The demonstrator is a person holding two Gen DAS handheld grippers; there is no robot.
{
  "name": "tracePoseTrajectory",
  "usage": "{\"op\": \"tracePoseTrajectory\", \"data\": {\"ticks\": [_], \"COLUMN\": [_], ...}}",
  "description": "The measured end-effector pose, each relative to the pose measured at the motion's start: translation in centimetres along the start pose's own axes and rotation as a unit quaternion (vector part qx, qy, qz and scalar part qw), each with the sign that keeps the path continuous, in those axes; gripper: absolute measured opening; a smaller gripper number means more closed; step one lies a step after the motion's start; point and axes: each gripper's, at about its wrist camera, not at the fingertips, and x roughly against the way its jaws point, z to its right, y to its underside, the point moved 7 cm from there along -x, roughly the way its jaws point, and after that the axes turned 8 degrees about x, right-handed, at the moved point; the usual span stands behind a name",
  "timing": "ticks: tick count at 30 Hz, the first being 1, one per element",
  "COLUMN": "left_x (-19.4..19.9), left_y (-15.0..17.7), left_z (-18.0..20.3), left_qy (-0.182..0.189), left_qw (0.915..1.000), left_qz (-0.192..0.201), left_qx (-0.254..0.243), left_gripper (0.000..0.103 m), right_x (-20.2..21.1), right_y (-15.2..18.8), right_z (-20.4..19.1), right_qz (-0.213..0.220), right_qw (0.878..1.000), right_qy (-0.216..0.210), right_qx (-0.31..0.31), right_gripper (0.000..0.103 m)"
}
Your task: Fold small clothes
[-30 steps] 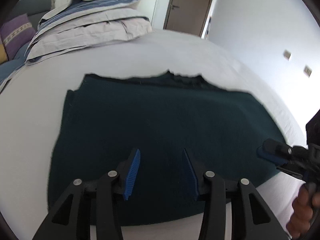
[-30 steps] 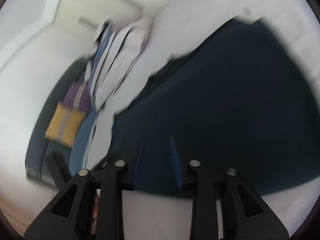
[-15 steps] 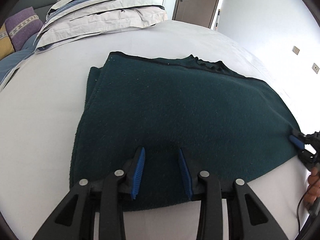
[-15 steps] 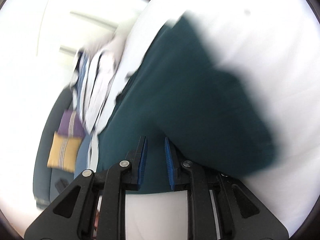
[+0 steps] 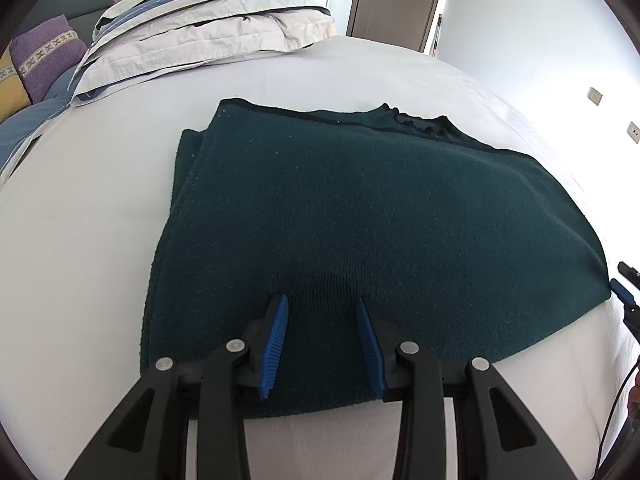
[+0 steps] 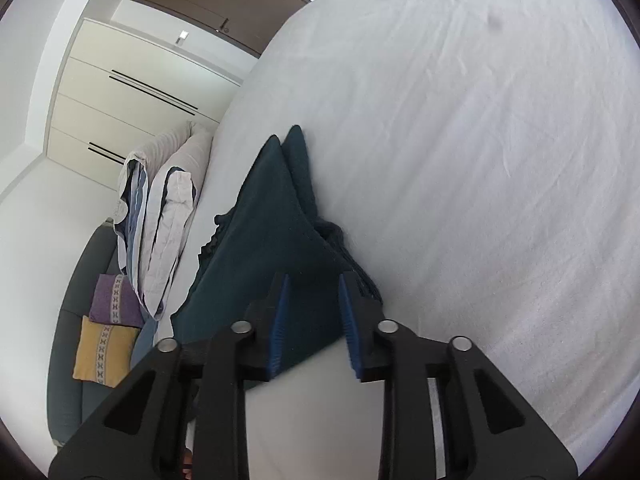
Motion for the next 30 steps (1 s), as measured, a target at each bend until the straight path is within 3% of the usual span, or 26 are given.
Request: {"op": "tracePoseTrajectory", "data": {"ticks": [2, 6, 10, 13, 20, 24, 30], "left_x": [0.0, 0.3, 1.3, 1.7, 0.4, -1.6, -3.8], "left_y": [0.0, -0.1, -0.7, -1.6, -4.0, -4.8, -4.6], "left_z": [0.0, 0.1, 0.6, 1.9, 5.8, 7.7, 8.3], "left_qy": [-0.001, -0.006, -0.006, 0.007, 0.040, 0.054, 0.041], "left_qw": [1.0000, 1.0000, 0.9999, 0.9999, 0.9991, 0.9984, 0.9988], "left_qz": [0.000, -0.004, 0.002, 0.008, 0.010, -0.011, -0.024], "left_qx": [0.000, 0.005, 0.014, 0.008, 0.006, 0.010, 0.003], "left_gripper": [0.039, 0.040, 0.051, 0.052, 0.052, 0.052, 0.052], "right_x": [1.2, 2.6, 2.7, 1.4, -4.1, -6.3, -8.4], "right_y": [-0.5, -1.9, -2.9, -3.7, -5.1, -5.3, -4.3], "right_z": [-0.3, -0.9, 0.2, 1.1, 1.1, -0.2, -2.3], "right_qz": [0.008, 0.020, 0.022, 0.014, -0.037, -0.060, -0.106], "right_qw": [1.000, 0.999, 0.999, 0.999, 0.998, 0.997, 0.990], "right_qy": [0.002, 0.007, 0.020, 0.030, 0.015, 0.005, 0.015], "right_qx": [0.011, 0.031, 0.026, 0.029, 0.052, 0.057, 0.087], "right_gripper": [0.041, 0.045, 0.049, 0.051, 0.052, 0.052, 0.052]}}
